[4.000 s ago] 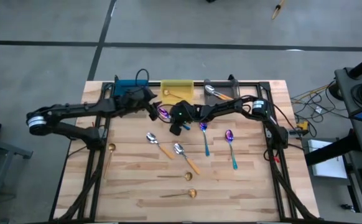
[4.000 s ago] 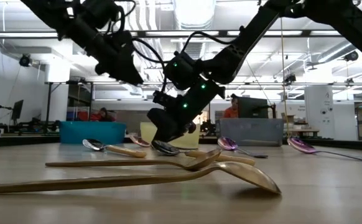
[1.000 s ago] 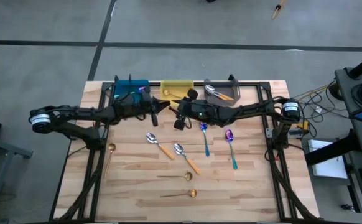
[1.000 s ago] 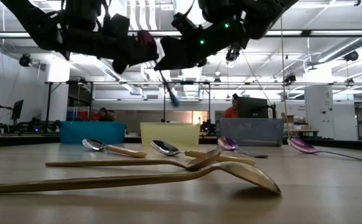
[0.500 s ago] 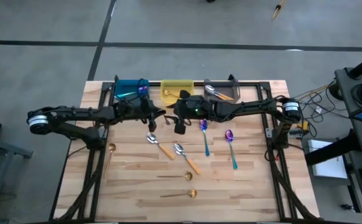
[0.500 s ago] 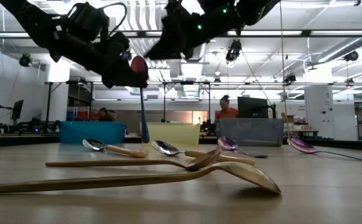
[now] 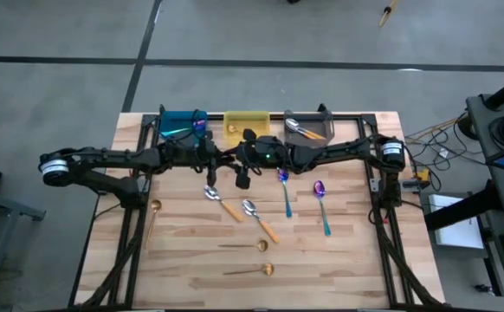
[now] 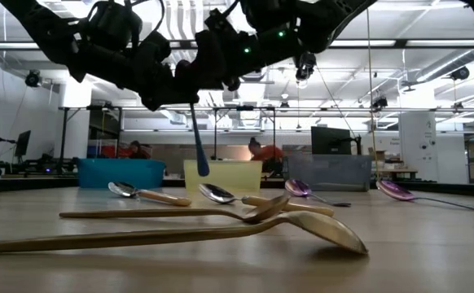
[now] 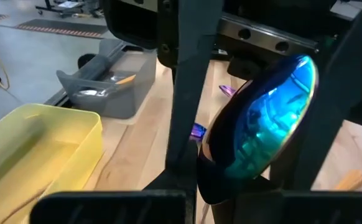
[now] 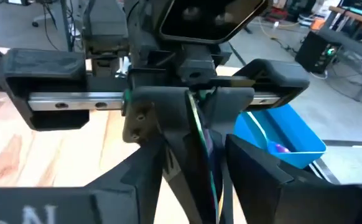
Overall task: Sort silverware by color (type)
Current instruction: Put the blue spoon into the blue bin
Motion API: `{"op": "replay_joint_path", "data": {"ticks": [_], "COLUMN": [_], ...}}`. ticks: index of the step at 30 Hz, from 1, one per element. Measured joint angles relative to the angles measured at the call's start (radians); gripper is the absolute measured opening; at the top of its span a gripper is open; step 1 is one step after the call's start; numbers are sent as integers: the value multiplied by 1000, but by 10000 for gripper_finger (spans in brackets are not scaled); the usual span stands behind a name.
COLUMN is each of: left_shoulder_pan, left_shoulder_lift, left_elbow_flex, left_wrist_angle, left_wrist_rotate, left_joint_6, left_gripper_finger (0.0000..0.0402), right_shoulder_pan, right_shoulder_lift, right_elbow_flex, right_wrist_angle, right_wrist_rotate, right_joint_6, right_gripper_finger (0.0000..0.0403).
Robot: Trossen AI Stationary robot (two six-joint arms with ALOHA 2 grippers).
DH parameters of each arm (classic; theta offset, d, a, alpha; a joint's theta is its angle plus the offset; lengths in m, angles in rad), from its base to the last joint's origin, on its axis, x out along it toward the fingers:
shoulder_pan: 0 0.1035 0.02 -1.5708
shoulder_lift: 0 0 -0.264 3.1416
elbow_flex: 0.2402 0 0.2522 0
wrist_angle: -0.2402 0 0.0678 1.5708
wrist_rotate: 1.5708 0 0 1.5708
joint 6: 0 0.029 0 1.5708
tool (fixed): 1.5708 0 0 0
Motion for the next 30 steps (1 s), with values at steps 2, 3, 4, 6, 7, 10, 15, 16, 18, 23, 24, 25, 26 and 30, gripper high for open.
{"op": "replay_joint_path", "data": {"ticks": [2,3,4,6,7,10,15,16,18,23,24,25,26,30], "left_shoulder_pan": [0,0,0,0,0,0,0,0,0,1,1,1,1,2], "left_shoulder_lift": [0,0,0,0,-1,-1,-1,-1,-2,-11,-14,-17,-19,-22], "left_elbow_flex": [0,0,0,-1,-2,-1,-1,-1,0,1,1,1,1,1], "left_wrist_angle": [-2,-7,-11,-19,-18,-5,-7,-1,11,19,20,20,24,26], "left_wrist_rotate": [0,0,5,24,20,10,8,5,-3,-33,-50,-70,-98,-189], "left_joint_6": [6,8,11,25,31,12,7,7,6,18,19,20,24,50], "left_gripper_finger": [1,2,2,2,3,4,12,17,29,77,89,101,113,158], "right_shoulder_pan": [0,0,0,0,0,-1,-1,-1,-2,-12,-16,-20,-24,-29], "right_shoulder_lift": [0,-1,-2,-7,-10,-10,-14,-18,-28,-72,-81,-90,-95,-110], "right_elbow_flex": [0,0,0,-2,-2,0,0,0,0,-7,-11,-15,-21,-60], "right_wrist_angle": [1,0,-4,-15,-12,5,2,1,0,-2,0,2,0,53], "right_wrist_rotate": [-2,-3,-5,-21,-9,-1,8,10,20,93,102,111,125,245], "right_joint_6": [2,0,-6,-11,-5,-14,-30,-34,-38,-67,-68,-64,-57,-35], "right_gripper_finger": [139,126,112,81,63,21,15,14,12,12,12,12,12,12]}}
